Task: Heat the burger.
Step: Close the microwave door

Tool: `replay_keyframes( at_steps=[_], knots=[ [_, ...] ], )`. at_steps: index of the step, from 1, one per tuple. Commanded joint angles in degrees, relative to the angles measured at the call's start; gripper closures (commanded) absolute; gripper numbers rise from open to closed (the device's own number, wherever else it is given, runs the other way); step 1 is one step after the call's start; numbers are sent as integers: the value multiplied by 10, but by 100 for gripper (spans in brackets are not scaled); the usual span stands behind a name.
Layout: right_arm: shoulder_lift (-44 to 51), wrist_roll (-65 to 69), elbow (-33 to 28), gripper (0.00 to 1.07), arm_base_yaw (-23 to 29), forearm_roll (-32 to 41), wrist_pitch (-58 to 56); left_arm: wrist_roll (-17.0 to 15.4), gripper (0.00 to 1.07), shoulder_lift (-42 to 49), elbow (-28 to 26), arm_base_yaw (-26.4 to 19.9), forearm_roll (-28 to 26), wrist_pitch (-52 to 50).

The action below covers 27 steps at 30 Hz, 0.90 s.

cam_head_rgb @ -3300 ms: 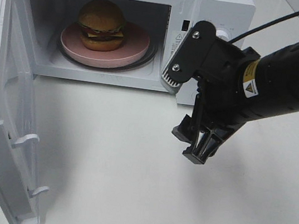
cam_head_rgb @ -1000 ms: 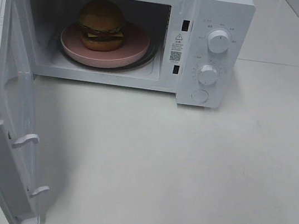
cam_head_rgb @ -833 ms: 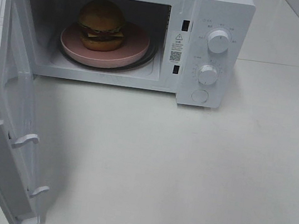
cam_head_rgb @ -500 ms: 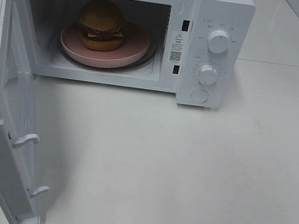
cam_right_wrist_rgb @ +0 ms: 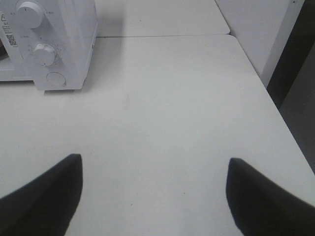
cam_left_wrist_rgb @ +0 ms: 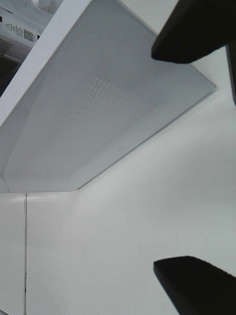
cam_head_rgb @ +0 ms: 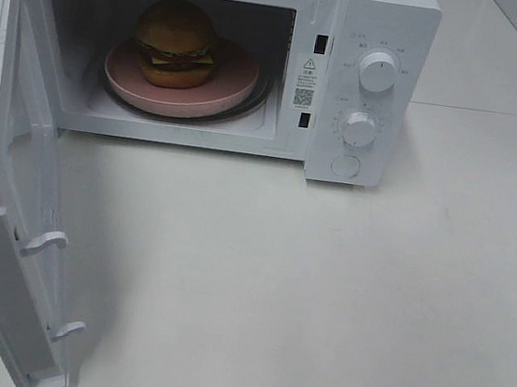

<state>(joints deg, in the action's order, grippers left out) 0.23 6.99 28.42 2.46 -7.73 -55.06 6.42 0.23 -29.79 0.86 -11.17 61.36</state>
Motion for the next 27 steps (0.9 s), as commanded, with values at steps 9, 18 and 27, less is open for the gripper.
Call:
replay_keyframes(
  at_steps=[9,18,27],
  knots=[
    [14,1,1,31,-3,1,-1,-3,7,-1,2,-3,-1,2],
    [14,1,1,31,-3,1,-1,-3,7,-1,2,-3,-1,2],
    [14,1,1,31,-3,1,-1,-3,7,-1,2,-3,-1,2]
  ],
)
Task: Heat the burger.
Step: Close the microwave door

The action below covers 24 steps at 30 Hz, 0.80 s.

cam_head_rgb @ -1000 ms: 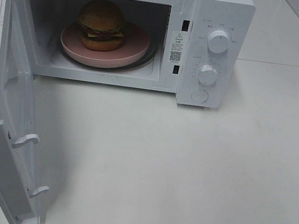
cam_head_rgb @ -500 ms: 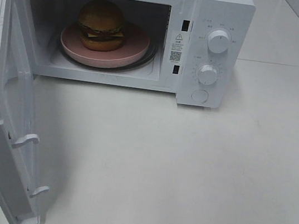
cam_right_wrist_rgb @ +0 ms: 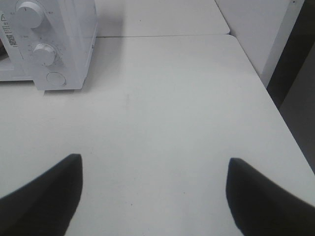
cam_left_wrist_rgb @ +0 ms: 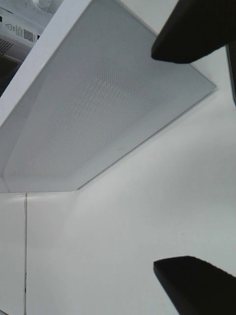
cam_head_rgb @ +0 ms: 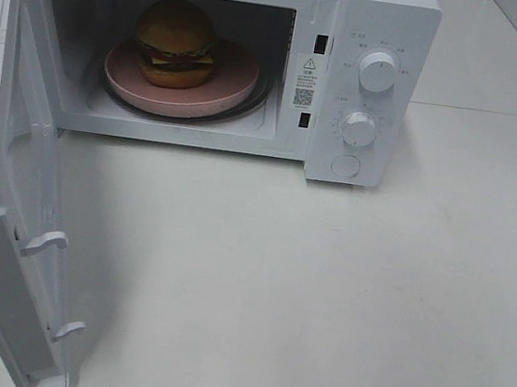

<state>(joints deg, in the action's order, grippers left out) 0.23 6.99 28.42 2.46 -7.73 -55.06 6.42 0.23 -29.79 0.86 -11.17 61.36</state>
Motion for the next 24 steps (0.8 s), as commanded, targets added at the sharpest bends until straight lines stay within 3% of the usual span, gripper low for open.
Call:
replay_keyframes(
  at_steps=[1,24],
  knots=[
    [14,1,1,31,-3,1,-1,-3,7,-1,2,-3,-1,2],
    [14,1,1,31,-3,1,-1,-7,11,-2,-13,-3,11,-29]
  ],
)
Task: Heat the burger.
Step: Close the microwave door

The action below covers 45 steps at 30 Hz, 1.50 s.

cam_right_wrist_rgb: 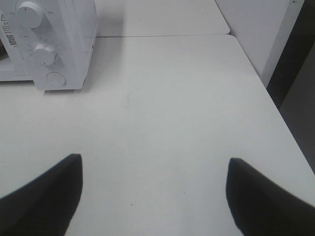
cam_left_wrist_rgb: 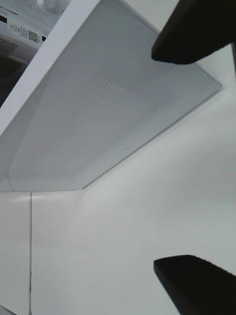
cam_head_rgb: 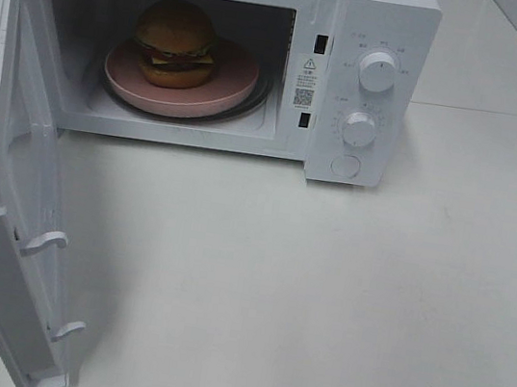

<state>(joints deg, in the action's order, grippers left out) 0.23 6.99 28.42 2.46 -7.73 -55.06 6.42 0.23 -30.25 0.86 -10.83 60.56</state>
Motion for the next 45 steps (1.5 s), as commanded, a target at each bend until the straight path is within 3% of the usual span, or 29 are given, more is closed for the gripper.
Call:
replay_keyframes(
  at_steps=[1,2,5,7,10,12,13,14,15,17,24,31,38,41,44,45],
  knots=[
    [14,1,1,31,-3,1,-1,-13,15,-2,-10,-3,10,-27],
    [14,1,1,31,-3,1,-1,-26,22,-2,-9,-3,21,-44],
    [14,1,1,31,-3,1,-1,-33,26,-2,-9,-3,27,-56],
    [14,1,1,32,-3,1,-1,-50,44,-10,-9,-3,55,-111],
    [14,1,1,32,-3,1,-1,-54,50,-17,-7,-3,64,-127],
    [14,1,1,32,-3,1,-1,-55,77,-53,2,-3,88,-179],
    [14,1,1,32,-3,1,-1,-55,77,-53,2,-3,88,-179],
    [14,1,1,32,-3,1,-1,-55,86,-65,6,-3,90,-187],
    [14,1,1,32,-3,1,-1,-55,101,-90,12,-3,95,-200],
    [14,1,1,32,-3,1,-1,-55,107,-105,15,-3,97,-209],
    [14,1,1,32,-3,1,-1,-54,107,-187,69,-3,90,-342],
    [14,1,1,32,-3,1,-1,-53,107,-255,158,-1,37,-563],
    [14,1,1,33,-3,1,-1,-64,107,-324,202,-1,-4,-680],
    [14,1,1,33,-3,1,-1,-83,107,-358,209,-1,6,-716],
    [14,1,1,33,-3,1,-1,-108,107,-392,209,-1,50,-747],
    [14,1,1,33,-3,1,-1,-136,107,-412,209,-1,99,-768]
  ],
)
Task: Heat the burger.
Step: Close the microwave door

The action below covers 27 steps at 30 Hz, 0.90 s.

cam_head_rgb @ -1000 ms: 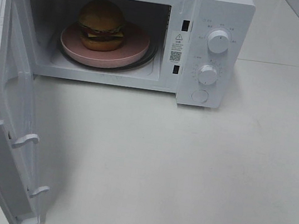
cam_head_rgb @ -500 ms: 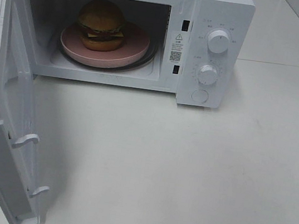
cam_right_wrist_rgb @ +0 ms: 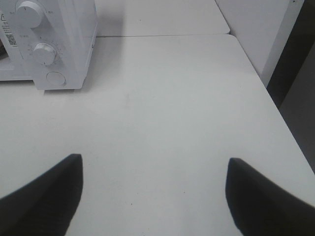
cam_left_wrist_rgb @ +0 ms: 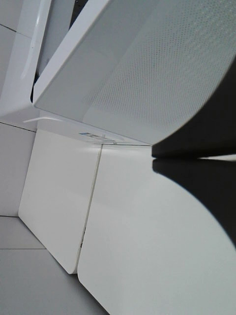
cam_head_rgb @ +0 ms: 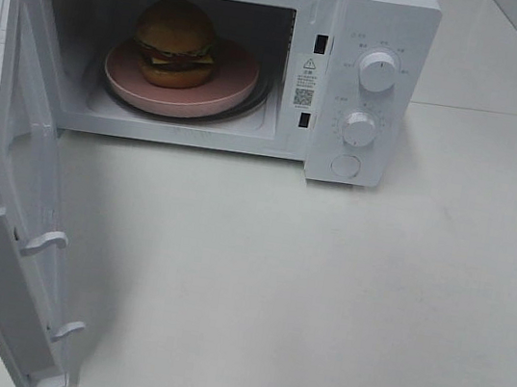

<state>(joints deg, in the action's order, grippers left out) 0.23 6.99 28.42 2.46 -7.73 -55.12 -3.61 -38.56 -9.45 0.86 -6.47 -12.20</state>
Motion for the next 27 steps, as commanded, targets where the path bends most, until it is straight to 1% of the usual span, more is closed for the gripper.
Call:
replay_keyframes(
  at_steps=[1,2,3,4,5,6,7,8,9,10,11,12,13,14,15,16,17,19,21,22,23,24,25,27],
  knots=[
    [14,1,1,33,-3,1,-1,-36,107,-24,1,-1,56,-41],
    [14,1,1,33,-3,1,-1,-52,107,-36,1,-1,84,-54],
    [14,1,1,33,-3,1,-1,-87,107,-56,1,-1,135,-79],
    [14,1,1,33,-3,1,-1,-87,107,-56,1,-1,135,-79],
    [14,1,1,33,-3,1,-1,-125,107,-78,1,-1,184,-97],
    [14,1,1,33,-3,1,-1,-148,107,-89,1,-1,211,-101],
    [14,1,1,33,-3,1,-1,-148,107,-89,1,-1,211,-101],
    [14,1,1,33,-3,1,-1,-189,107,-109,1,-1,265,-108],
    [14,1,1,33,-3,1,-1,-205,107,-119,1,-1,286,-111],
    [14,1,1,33,-3,1,-1,-205,107,-119,1,-1,286,-111],
    [14,1,1,33,-3,1,-1,-235,107,-141,1,-1,329,-121],
    [14,1,1,33,-3,1,-1,-249,107,-150,1,-1,349,-131],
    [14,1,1,33,-3,1,-1,-249,107,-150,1,-1,349,-131],
    [14,1,1,33,-3,1,-1,-264,107,-174,1,-1,377,-157],
    [14,1,1,33,-3,1,-1,-266,107,-186,1,-1,387,-174],
    [14,1,1,33,-3,1,-1,-266,107,-186,1,-1,387,-174],
    [14,1,1,33,-3,1,-1,-266,107,-207,1,-1,399,-207],
    [14,1,1,33,-3,1,-1,-266,107,-219,1,-1,402,-221],
    [14,1,1,33,-3,1,-1,-265,107,-253,1,-1,408,-254],
    [14,1,1,33,-3,1,-1,-265,107,-253,1,-1,408,-254],
    [14,1,1,33,-3,1,-1,-263,107,-274,-1,-1,420,-277],
    [14,1,1,33,-3,1,-1,-263,107,-274,-1,-1,420,-277],
    [14,1,1,33,-3,1,-1,-261,107,-294,-2,-1,438,-312],
    [14,1,1,33,-3,1,-1,-260,107,-304,-2,-1,445,-326]
  ],
)
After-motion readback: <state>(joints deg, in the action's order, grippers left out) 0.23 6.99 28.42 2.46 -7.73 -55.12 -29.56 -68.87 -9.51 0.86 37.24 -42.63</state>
